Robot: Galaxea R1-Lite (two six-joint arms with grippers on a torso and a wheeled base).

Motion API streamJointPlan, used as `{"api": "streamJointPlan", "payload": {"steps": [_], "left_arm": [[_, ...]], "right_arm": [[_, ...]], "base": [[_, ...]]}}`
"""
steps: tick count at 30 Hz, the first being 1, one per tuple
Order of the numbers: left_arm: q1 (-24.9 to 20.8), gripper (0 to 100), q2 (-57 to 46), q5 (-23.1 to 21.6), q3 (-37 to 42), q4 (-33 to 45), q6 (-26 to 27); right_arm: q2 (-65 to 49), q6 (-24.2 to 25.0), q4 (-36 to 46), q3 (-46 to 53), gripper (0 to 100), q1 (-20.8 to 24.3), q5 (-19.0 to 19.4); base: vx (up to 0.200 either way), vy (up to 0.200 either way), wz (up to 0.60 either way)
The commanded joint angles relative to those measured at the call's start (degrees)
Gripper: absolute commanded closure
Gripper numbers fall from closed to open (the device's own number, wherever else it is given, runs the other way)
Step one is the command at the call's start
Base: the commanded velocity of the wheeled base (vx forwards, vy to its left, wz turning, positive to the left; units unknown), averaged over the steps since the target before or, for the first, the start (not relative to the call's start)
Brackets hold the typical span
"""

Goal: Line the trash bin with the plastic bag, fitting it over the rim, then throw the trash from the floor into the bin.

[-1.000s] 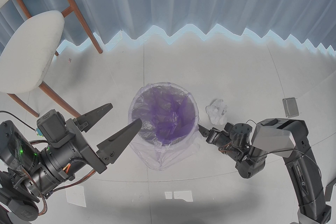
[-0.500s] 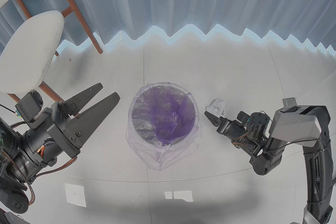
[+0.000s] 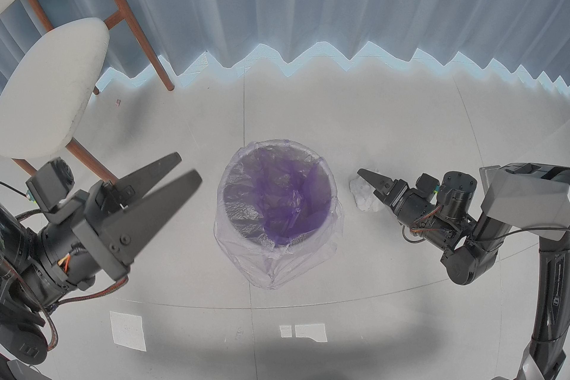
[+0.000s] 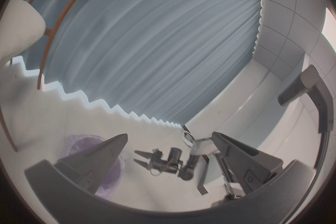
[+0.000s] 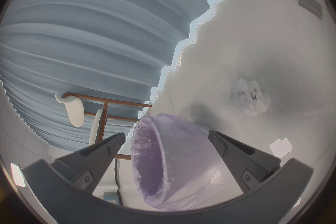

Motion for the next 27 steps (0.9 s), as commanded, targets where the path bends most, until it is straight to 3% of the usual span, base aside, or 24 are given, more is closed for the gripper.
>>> {"api": "streamJointPlan", "payload": {"steps": [1, 5, 11, 14, 20, 23, 27], "left_arm": [[-0.72, 0, -1.50, -3.56, 2.70, -0.01, 1.49], [-0.72, 0, -1.59, -4.44, 4.46, -0.10, 3.60], [-0.89, 0, -2.03, -3.04, 8.06, -0.01, 14.85], [-0.89, 0, -1.86, -1.02, 8.06, 0.08, 16.43], [-0.89, 0, -1.68, -0.40, 7.89, 0.08, 17.04], [-0.89, 0, -1.68, 0.30, 7.89, 0.08, 18.10], [-0.89, 0, -1.15, 2.06, 8.06, 0.08, 20.03]], "right_arm": [[-0.11, -0.80, 0.64, -1.95, 0, -1.47, -0.01], [0.50, -5.81, 1.17, -3.00, 0, -3.67, -0.01], [0.24, -8.53, 5.21, -4.32, 0, -4.55, -0.45], [0.59, -11.61, 6.27, -5.55, 0, -5.87, -1.32], [5.25, -23.47, 6.09, -9.94, 0, -9.03, -5.98], [6.74, -26.37, 4.34, -11.17, 0, -9.12, -8.97], [7.00, -28.66, 4.34, -11.26, 0, -8.77, -9.06]], "base": [[0.000, 0.000, 0.00], [0.000, 0.000, 0.00], [0.000, 0.000, 0.00], [0.000, 0.000, 0.00], [0.000, 0.000, 0.00], [0.000, 0.000, 0.00], [0.000, 0.000, 0.00]]}}
